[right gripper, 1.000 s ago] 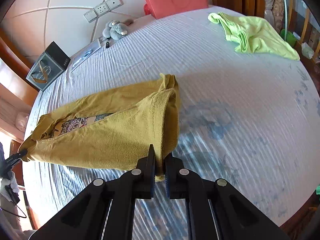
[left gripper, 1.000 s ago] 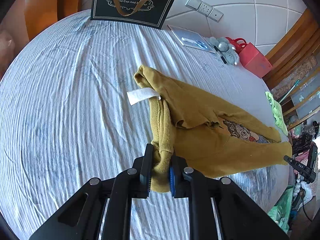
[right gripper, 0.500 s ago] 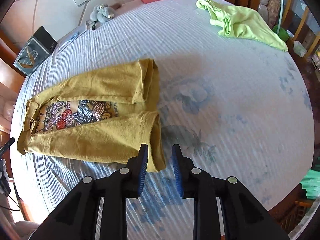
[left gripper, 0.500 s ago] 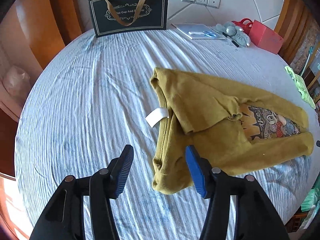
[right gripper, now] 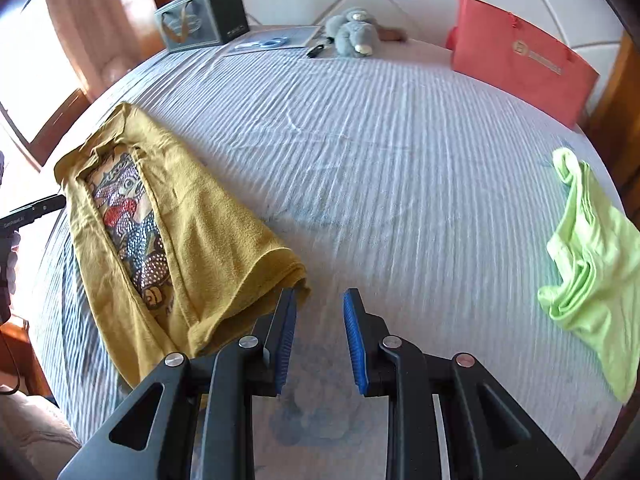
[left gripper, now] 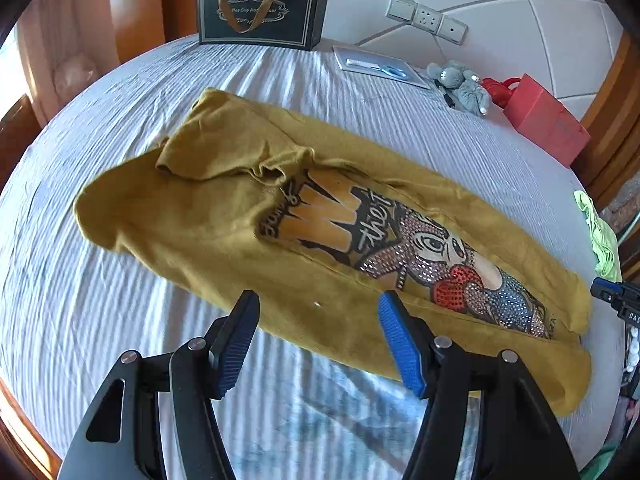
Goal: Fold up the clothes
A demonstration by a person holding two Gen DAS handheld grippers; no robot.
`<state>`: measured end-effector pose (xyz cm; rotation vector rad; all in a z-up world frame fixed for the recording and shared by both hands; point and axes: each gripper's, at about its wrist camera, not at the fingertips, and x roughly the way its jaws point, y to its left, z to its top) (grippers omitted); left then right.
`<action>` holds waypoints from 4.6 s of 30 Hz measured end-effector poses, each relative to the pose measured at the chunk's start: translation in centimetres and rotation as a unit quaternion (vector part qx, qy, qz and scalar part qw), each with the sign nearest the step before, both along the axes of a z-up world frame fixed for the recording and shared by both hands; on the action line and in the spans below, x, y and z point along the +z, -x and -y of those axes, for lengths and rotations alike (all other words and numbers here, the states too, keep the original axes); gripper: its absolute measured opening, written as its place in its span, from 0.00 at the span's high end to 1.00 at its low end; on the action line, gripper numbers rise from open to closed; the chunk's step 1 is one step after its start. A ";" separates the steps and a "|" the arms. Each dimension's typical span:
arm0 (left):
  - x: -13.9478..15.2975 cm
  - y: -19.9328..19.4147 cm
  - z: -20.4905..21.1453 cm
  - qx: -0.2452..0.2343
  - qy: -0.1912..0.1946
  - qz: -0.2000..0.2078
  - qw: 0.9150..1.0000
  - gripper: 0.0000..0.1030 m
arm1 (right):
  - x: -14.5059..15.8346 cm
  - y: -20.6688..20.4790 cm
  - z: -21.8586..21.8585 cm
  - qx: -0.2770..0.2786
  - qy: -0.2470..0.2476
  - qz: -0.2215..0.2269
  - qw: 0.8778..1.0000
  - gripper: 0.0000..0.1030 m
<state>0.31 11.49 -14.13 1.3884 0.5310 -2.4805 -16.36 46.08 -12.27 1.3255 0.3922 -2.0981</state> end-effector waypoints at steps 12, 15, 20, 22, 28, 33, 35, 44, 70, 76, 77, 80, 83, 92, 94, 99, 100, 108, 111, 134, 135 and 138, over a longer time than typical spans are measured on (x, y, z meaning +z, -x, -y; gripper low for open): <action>0.5 -1.9 -12.9 0.113 -0.010 0.019 0.993 0.25 | -1.0 -1.1 -1.9 0.152 0.027 -0.004 0.988 0.74; 0.8 -2.2 -16.8 0.141 0.003 0.019 0.990 0.25 | -0.9 -0.5 -2.6 0.190 0.037 -0.022 0.981 0.73; 1.1 -2.3 -22.8 0.223 0.004 0.013 0.975 0.25 | -1.1 0.2 -3.6 0.275 0.066 -0.031 0.959 0.73; 1.1 -2.1 -24.9 0.243 0.007 0.023 0.970 0.25 | -1.2 0.3 -3.8 0.302 0.070 -0.036 0.950 0.73; 1.9 -2.2 -29.3 0.268 0.020 0.050 0.962 0.25 | -1.4 -0.2 -2.4 0.383 0.055 -0.046 0.921 0.73; 0.1 -1.6 -30.3 0.290 0.004 0.087 0.953 0.25 | -1.2 -0.5 -1.2 0.429 0.032 -0.073 0.900 0.73; -0.4 -1.2 -30.3 0.298 0.003 0.092 0.950 0.25 | -1.3 -0.2 -0.8 0.443 0.027 -0.074 0.893 0.69; -1.4 -0.3 -29.0 0.321 0.018 0.096 0.942 0.26 | -2.5 1.5 1.1 0.469 0.024 -0.068 0.880 0.62; 3.2 -0.5 -28.0 0.213 0.046 0.027 0.976 0.91 | 0.6 1.5 2.2 0.436 0.098 -0.052 0.893 0.90; 5.5 0.9 -21.4 0.195 0.063 0.012 0.979 0.91 | 3.7 0.2 5.8 0.412 0.132 -0.077 0.898 0.90; 5.8 1.1 -19.8 0.194 0.060 0.010 0.979 0.91 | 4.2 0.0 6.7 0.406 0.138 -0.079 0.900 0.90; 6.4 0.8 -15.1 0.192 0.045 -0.004 0.980 0.91 | 5.6 -0.6 10.2 0.391 0.148 -0.090 0.904 0.90; 7.1 0.6 -9.9 0.181 0.039 -0.023 0.982 0.91 | 6.7 -0.8 14.8 0.376 0.149 -0.105 0.908 0.90; 6.2 1.4 8.0 0.134 0.003 -0.031 0.990 0.91 | 8.0 0.0 34.5 0.348 0.113 -0.114 0.924 0.90; 5.2 2.0 11.6 0.129 -0.012 -0.022 0.991 0.91 | 7.2 0.3 38.9 0.347 0.089 -0.108 0.927 0.90; 2.5 3.4 18.0 0.126 -0.043 -0.009 0.991 0.90 | 3.8 2.0 46.7 0.329 0.040 -0.075 0.941 0.90; 2.0 3.5 18.8 0.123 -0.052 -0.006 0.991 0.89 | 3.2 2.5 47.7 0.318 0.035 -0.064 0.945 0.88; 2.9 2.1 17.9 0.063 0.016 0.000 0.998 0.18 | 3.2 3.0 42.6 0.219 0.023 -0.039 0.975 0.78; 2.7 1.1 16.9 0.046 0.026 0.008 0.999 0.18 | 2.7 0.8 37.1 0.162 0.026 -0.007 0.986 0.75; 0.4 5.8 20.7 -0.247 0.100 0.019 0.964 0.20 | -0.4 -14.9 31.7 -0.238 0.043 0.052 0.969 0.63; 0.3 5.9 20.8 -0.256 0.103 0.020 0.961 0.20 | -0.4 -15.2 32.1 -0.246 0.041 0.051 0.967 0.63; -0.3 6.0 21.1 -0.276 0.110 0.021 0.954 0.20 | -0.4 -15.7 32.9 -0.264 0.028 0.046 0.963 0.62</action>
